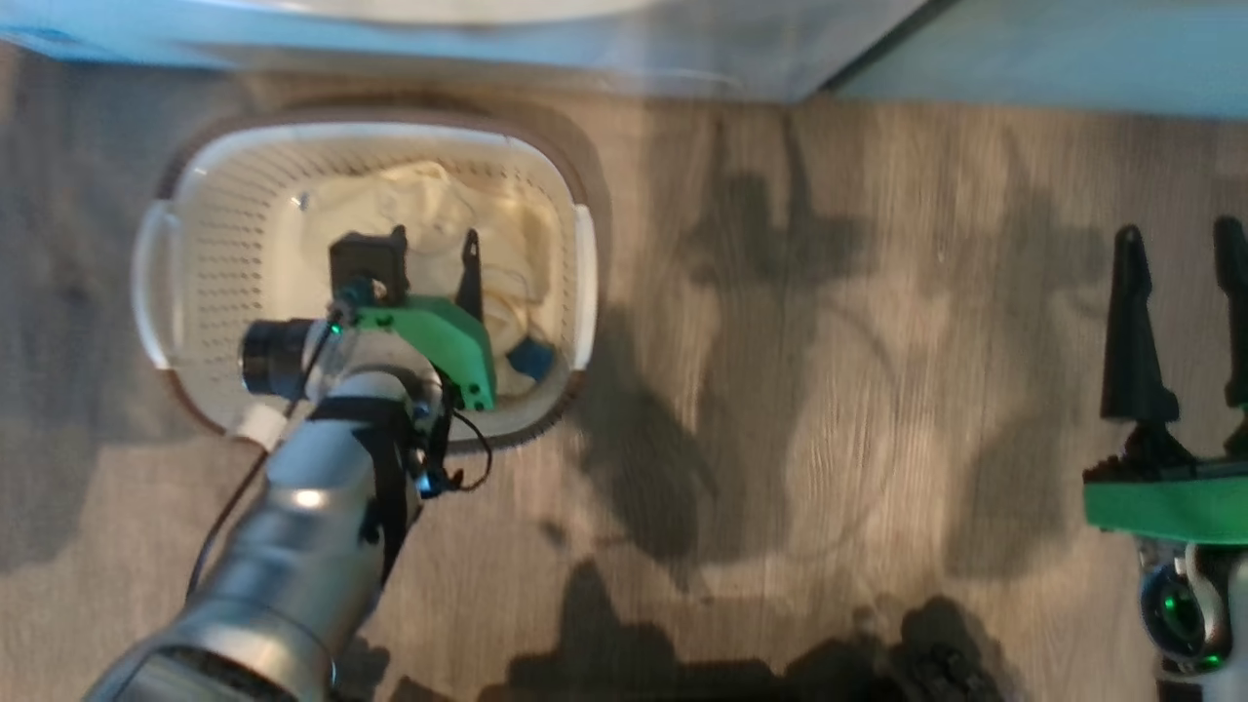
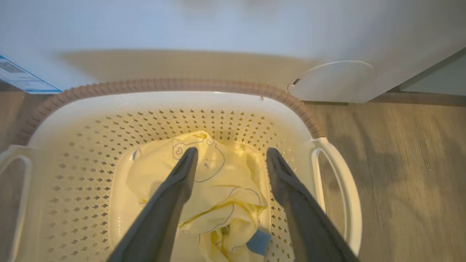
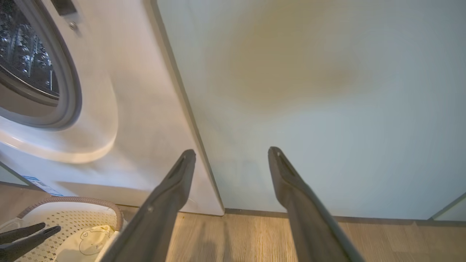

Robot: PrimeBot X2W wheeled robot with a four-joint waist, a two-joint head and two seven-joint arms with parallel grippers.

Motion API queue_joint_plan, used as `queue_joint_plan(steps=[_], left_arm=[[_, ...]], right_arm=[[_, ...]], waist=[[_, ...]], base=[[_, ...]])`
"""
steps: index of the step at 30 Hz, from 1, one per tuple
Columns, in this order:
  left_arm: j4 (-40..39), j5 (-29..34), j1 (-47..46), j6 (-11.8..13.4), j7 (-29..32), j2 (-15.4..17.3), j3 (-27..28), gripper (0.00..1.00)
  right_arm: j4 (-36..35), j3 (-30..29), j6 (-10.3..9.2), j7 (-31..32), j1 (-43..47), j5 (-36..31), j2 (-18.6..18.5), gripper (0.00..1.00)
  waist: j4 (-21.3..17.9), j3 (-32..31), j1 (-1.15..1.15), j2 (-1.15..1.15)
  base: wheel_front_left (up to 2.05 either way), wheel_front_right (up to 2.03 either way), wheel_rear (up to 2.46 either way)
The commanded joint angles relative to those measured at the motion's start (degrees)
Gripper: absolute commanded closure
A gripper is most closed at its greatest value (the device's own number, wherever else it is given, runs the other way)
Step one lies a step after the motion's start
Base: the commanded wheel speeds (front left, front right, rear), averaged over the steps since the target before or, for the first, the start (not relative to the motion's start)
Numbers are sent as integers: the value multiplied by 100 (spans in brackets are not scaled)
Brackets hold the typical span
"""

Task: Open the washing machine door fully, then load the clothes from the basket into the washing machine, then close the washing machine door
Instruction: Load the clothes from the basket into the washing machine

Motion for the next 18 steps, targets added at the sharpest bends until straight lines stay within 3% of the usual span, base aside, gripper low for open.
queue_joint_plan(steps=[1,10,18], left_arm=[[121,-74,-71,-47,-7,115,163,0],[1187,-272,-848,-269,275,186,252,0],[1505,-369,-1263,-342,697,394,259,0]], right_arm=[[-179,150,-16,-37,4,55,-82,0],[-214,271,-16,-37,-214,175,-95,0],[-257,406,-16,-38,-334,327,-105,0]], waist=[[-264,397,-2,0],[-504,1119,-2,0],[-711,1599,-2,0]], base=[[0,0,0],[0,0,0],[0,0,0]])
